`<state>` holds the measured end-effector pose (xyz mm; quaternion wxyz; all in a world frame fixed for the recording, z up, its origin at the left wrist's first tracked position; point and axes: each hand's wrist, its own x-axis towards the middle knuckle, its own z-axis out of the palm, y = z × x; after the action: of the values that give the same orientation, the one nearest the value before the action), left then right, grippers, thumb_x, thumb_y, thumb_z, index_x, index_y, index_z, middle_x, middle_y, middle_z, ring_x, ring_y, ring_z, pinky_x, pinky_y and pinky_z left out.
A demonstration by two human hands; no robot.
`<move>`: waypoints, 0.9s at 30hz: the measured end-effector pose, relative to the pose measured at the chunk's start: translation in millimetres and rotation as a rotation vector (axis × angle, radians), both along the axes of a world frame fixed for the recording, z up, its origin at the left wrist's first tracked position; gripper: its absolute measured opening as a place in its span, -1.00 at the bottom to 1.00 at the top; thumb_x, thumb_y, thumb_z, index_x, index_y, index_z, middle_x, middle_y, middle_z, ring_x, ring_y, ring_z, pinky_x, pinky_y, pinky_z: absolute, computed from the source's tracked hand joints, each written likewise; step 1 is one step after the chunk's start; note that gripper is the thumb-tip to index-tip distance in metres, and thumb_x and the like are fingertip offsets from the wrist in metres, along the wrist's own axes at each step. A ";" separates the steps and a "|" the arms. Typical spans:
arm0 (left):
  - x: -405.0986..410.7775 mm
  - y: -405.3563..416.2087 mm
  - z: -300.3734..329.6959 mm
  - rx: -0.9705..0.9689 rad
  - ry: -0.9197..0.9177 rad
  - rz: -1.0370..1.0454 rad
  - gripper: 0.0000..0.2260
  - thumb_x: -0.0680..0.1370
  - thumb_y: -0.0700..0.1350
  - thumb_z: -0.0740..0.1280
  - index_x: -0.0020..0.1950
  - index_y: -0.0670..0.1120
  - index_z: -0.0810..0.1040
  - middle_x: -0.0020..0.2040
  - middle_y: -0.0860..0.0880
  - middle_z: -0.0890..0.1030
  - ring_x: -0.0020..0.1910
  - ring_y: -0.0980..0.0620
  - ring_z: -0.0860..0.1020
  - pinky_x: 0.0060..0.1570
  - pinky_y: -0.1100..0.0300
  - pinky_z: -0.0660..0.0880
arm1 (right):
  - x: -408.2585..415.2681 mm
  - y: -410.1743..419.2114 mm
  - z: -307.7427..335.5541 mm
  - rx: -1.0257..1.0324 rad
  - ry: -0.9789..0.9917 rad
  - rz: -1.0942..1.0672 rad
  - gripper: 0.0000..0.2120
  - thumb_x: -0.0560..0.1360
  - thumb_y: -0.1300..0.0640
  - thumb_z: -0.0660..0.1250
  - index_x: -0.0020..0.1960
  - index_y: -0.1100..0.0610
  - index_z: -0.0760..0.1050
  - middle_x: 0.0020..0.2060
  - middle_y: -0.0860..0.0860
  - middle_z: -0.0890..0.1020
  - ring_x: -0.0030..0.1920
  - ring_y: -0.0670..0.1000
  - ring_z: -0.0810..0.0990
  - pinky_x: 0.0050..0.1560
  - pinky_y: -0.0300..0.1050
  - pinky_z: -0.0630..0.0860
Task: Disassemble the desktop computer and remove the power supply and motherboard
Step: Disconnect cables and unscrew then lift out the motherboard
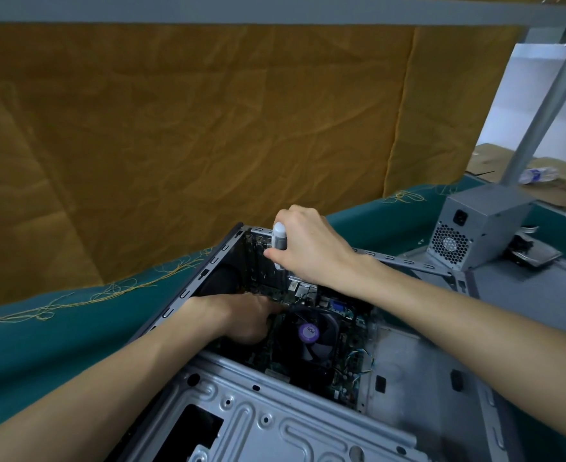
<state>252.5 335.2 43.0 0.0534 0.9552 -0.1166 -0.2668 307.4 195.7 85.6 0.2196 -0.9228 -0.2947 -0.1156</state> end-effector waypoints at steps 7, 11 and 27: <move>4.0 1.4 -4.6 -0.014 0.000 -0.042 -0.49 0.69 -0.18 0.09 0.62 0.16 0.18 0.58 -0.12 0.32 0.50 -0.13 0.37 0.45 0.03 0.33 | 0.5 4.4 14.7 -0.356 -0.205 -0.106 -0.60 0.60 -0.17 0.33 -0.09 0.15 0.32 -0.33 -0.01 0.33 -0.25 0.12 0.43 -0.27 -0.03 0.30; 4.7 3.9 -9.5 -0.018 0.005 -0.047 -0.50 0.71 -0.13 0.05 0.64 0.15 0.12 0.61 -0.12 0.26 0.53 -0.15 0.32 0.48 0.02 0.28 | 2.9 12.0 20.2 -0.432 -0.241 -0.096 -0.60 0.66 -0.20 0.20 -0.09 0.14 0.31 -0.37 -0.02 0.29 -0.28 0.12 0.41 -0.32 -0.04 0.22; 25.6 5.3 -2.4 -0.163 -0.058 0.178 -0.71 0.70 -0.08 0.15 0.24 -0.18 0.60 0.19 -0.20 0.63 0.10 -0.13 0.59 -0.07 0.20 0.41 | -1.8 5.0 23.6 -0.372 -0.052 0.063 -0.77 0.64 0.07 0.30 0.10 0.15 0.27 -0.06 0.07 0.44 -0.05 0.20 0.55 -0.19 0.03 0.39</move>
<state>278.1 340.5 40.6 0.1510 0.9615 -0.0543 -0.2229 305.6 200.7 109.2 0.0411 -0.9344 -0.3455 -0.0762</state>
